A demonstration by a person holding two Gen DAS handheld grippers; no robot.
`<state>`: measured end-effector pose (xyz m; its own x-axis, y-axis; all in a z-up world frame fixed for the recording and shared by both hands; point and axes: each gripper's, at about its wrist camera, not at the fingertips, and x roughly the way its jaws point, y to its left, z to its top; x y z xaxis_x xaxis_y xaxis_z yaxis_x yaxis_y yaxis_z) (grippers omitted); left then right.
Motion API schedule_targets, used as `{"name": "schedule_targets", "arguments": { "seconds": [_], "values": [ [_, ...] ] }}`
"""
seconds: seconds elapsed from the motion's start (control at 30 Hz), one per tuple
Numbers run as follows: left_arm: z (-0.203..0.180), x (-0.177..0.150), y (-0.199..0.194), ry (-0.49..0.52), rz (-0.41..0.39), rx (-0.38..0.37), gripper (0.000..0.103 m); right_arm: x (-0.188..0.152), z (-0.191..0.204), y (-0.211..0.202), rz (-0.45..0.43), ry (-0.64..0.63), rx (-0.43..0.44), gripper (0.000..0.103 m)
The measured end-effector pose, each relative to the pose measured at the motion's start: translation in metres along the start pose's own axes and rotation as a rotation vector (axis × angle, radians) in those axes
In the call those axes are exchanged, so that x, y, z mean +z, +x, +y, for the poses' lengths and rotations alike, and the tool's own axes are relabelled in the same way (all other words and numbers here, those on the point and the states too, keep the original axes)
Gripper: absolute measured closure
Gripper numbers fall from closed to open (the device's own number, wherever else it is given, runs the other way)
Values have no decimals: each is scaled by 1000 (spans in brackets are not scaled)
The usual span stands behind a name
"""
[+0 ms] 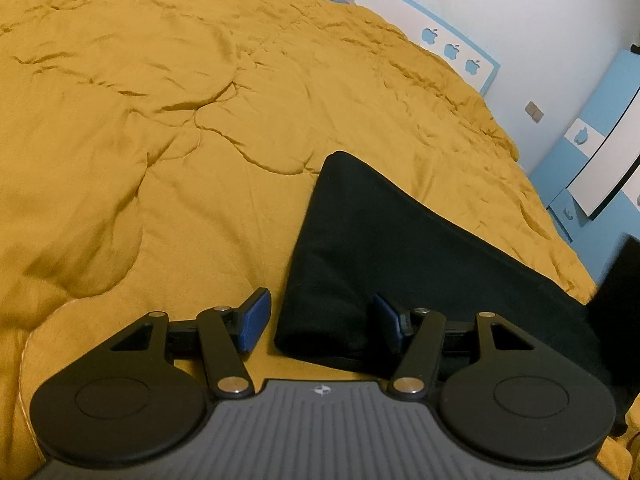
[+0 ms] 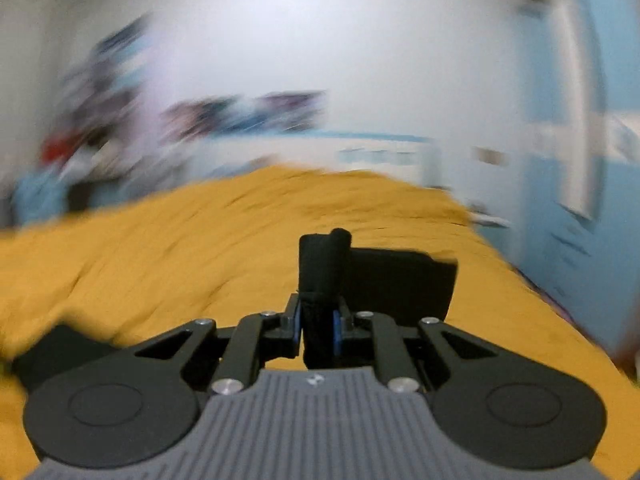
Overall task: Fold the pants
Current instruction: 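Grasp the folded pants edge with the right gripper while the left gripper grasps the other edge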
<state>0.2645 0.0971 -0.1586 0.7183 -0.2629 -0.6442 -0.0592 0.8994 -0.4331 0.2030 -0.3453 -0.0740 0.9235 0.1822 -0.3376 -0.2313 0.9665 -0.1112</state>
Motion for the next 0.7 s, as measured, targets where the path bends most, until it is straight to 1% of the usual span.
{"name": "schedule_targets", "arguments": {
  "seconds": [0.03, 0.07, 0.1, 0.13, 0.17, 0.2, 0.23, 0.3, 0.33, 0.4, 0.43, 0.47, 0.5, 0.53, 0.57, 0.6, 0.63, 0.67, 0.7],
  "values": [
    [1, 0, 0, -2, 0, -3, 34, -8, 17, 9, 45, -50, 42, 92],
    [1, 0, 0, -4, -1, -5, 34, -19, 35, 22, 126, -99, 101, 90],
    [2, 0, -1, -5, -1, -7, 34, -32, 51, 35, 223, -146, 150, 86],
    [2, 0, -1, -7, -1, -8, 34, -44, 65, 43, 294, -200, 171, 76],
    [3, 0, -1, -6, -2, -9, 34, -54, 79, 43, 323, -273, 168, 72],
    [2, 0, -2, -3, -3, -7, 34, -56, 86, 40, 316, -314, 157, 72],
    [1, 0, -2, 1, -4, -3, 34, -52, 86, 36, 320, -301, 166, 72],
    [-2, 2, -5, 6, -2, 3, 34, -37, 67, 28, 334, -171, 234, 72],
    [-3, 5, -8, -8, 1, 7, 34, -31, 55, 22, 319, -125, 244, 71],
    [-3, 9, -17, -62, -24, 19, 34, -19, 38, 5, 277, -49, 227, 68],
    [-3, 10, -25, -97, -51, 35, 34, -17, 26, -3, 250, -6, 206, 66],
    [-5, 10, -35, -121, -85, 48, 33, -18, 13, -8, 225, 40, 173, 63],
    [-9, 9, -42, -128, -108, 53, 31, -19, 1, -11, 208, 82, 113, 57],
    [-16, 9, -47, -125, -123, 55, 29, -23, -9, -12, 210, 118, 40, 55],
    [-25, 9, -51, -115, -129, 51, 29, -34, -19, -10, 252, 144, -19, 55],
    [-34, 9, -53, -102, -126, 42, 28, -46, -22, -7, 320, 146, -50, 60],
    [-49, 9, -53, -79, -110, 25, 28, -60, -22, -6, 375, 132, -55, 64],
    [-60, 10, -52, -54, -89, 9, 27, -69, -19, -12, 360, 124, -51, 64],
    [-78, 10, -49, -14, -61, -12, 27, -71, -17, -18, 325, 130, -43, 63]
  ]
}}
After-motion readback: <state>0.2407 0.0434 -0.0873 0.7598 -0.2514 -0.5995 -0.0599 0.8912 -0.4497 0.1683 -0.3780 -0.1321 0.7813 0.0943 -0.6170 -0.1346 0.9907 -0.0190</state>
